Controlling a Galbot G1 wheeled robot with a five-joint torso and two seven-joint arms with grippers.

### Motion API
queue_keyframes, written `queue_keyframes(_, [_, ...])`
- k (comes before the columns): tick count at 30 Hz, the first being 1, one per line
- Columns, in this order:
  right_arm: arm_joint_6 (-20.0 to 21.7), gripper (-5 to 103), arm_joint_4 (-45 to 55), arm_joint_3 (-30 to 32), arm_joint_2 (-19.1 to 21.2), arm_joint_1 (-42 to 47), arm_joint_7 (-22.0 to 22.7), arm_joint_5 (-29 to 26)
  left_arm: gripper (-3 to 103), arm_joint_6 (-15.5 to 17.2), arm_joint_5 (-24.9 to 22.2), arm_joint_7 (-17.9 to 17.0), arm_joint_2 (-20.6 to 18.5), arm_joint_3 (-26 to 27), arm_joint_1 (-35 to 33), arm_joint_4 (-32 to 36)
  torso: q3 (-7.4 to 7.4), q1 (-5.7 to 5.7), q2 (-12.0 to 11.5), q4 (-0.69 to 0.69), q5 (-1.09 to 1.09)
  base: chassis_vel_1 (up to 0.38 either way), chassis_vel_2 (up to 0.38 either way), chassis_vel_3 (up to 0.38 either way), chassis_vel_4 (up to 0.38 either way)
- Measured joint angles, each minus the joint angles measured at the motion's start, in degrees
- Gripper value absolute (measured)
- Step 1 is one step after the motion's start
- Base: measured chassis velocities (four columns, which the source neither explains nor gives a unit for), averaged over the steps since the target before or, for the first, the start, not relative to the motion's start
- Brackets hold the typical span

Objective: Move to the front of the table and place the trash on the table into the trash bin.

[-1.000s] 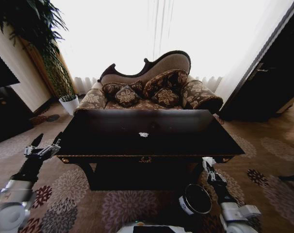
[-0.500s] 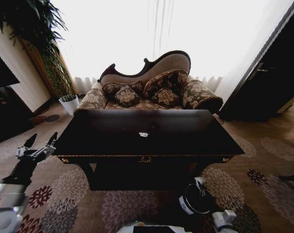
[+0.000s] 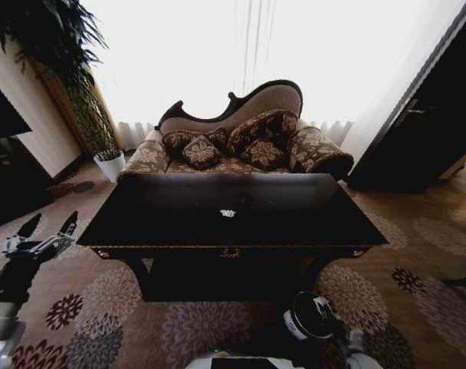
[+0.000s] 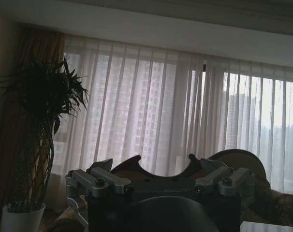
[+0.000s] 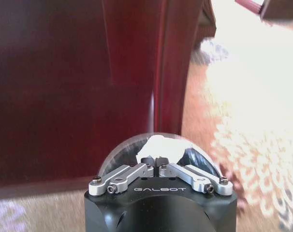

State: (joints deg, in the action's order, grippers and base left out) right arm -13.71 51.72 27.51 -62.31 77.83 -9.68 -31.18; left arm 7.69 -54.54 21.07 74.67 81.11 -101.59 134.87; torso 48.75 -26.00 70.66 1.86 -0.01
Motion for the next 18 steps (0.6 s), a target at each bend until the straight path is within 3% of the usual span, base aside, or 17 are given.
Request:
queue_keyframes(4, [-0.66,1,-6.42,-1.02,-1.24,-3.27,-1.02,1.24,100,0.03,-0.08,-0.04,-0.18,0.82,-1.05,0.39,0.00,0.00,0.00,0.01,0.01,0.000,0.000,0.000,0.000])
queue_keyframes(13, [-0.34,1,-9.54,-1.92,-2.70,-6.49,-2.51,0.53,100,0.05,-0.33,-0.07,-0.25,1.98,-2.40,0.56,0.00,0.00,0.00,0.00,0.00,0.000,0.000,0.000,0.000])
queue_keyframes(18, [-0.72,1,-11.97,-1.44,-2.58,-8.45,-3.27,3.78,100,0.05,-0.18,-0.08,0.02,1.98,-2.57,0.58,0.00,0.00,0.00,0.00,0.00,0.000,0.000,0.000,0.000])
